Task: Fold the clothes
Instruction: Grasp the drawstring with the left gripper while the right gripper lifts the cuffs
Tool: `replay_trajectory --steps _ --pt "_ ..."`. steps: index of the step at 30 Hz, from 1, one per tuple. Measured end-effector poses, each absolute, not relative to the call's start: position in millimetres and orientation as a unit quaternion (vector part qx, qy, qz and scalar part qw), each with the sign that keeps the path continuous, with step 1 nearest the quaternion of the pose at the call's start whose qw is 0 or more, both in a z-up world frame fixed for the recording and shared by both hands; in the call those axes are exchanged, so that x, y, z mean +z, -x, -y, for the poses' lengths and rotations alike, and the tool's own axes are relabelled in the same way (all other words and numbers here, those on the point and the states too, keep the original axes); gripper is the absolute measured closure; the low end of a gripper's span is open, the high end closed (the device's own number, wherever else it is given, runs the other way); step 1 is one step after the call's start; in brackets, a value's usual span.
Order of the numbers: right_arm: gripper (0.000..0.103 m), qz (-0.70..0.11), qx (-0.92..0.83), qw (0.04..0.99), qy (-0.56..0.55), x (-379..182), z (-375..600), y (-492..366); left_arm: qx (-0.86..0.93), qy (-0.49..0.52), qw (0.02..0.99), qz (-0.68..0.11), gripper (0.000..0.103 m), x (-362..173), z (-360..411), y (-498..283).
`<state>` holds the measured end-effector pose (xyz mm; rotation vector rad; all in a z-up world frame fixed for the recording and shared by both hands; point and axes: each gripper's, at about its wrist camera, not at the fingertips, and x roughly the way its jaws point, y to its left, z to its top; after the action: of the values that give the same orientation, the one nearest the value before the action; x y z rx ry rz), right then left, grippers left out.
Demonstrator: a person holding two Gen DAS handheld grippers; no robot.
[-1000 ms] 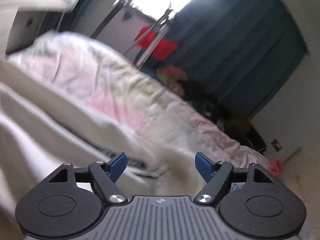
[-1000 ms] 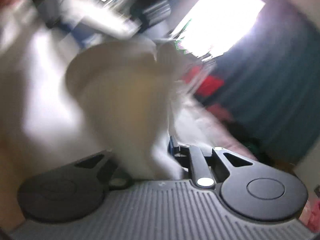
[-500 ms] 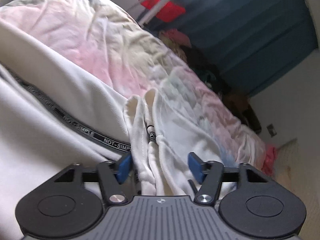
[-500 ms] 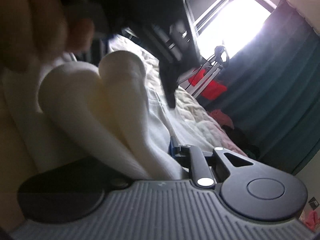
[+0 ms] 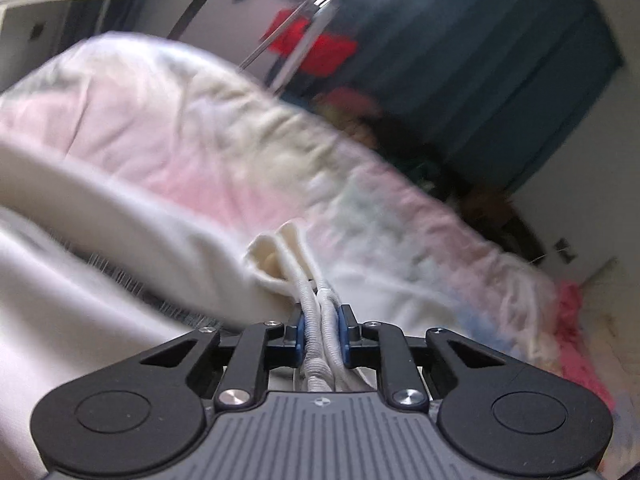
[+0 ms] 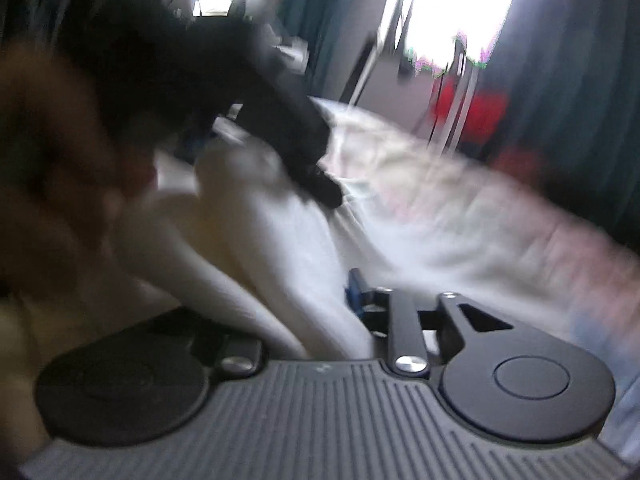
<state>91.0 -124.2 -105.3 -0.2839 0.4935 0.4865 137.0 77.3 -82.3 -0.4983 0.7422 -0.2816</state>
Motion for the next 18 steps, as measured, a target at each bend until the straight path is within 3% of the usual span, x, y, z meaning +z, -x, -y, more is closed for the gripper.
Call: replay_trajectory --steps 6,9,14,16,18 --pt "0.055 -0.325 0.282 0.902 0.015 -72 171 -73 -0.132 0.257 0.885 -0.365 0.083 -92 -87 -137" --pt "0.053 -0.344 0.294 0.891 -0.041 -60 193 -51 -0.117 0.255 0.888 -0.364 0.074 -90 -90 -130" --pt "0.052 -0.283 0.232 0.924 -0.110 -40 236 -53 -0.097 0.267 0.893 -0.349 0.054 -74 -106 -102" --pt "0.062 -0.281 0.202 0.930 -0.125 -41 246 -61 -0.113 0.252 0.897 -0.346 0.053 -63 -104 -86" --pt "0.089 -0.285 0.171 0.933 -0.136 -46 251 -59 -0.133 0.225 0.903 -0.341 0.052 -52 -97 -70"
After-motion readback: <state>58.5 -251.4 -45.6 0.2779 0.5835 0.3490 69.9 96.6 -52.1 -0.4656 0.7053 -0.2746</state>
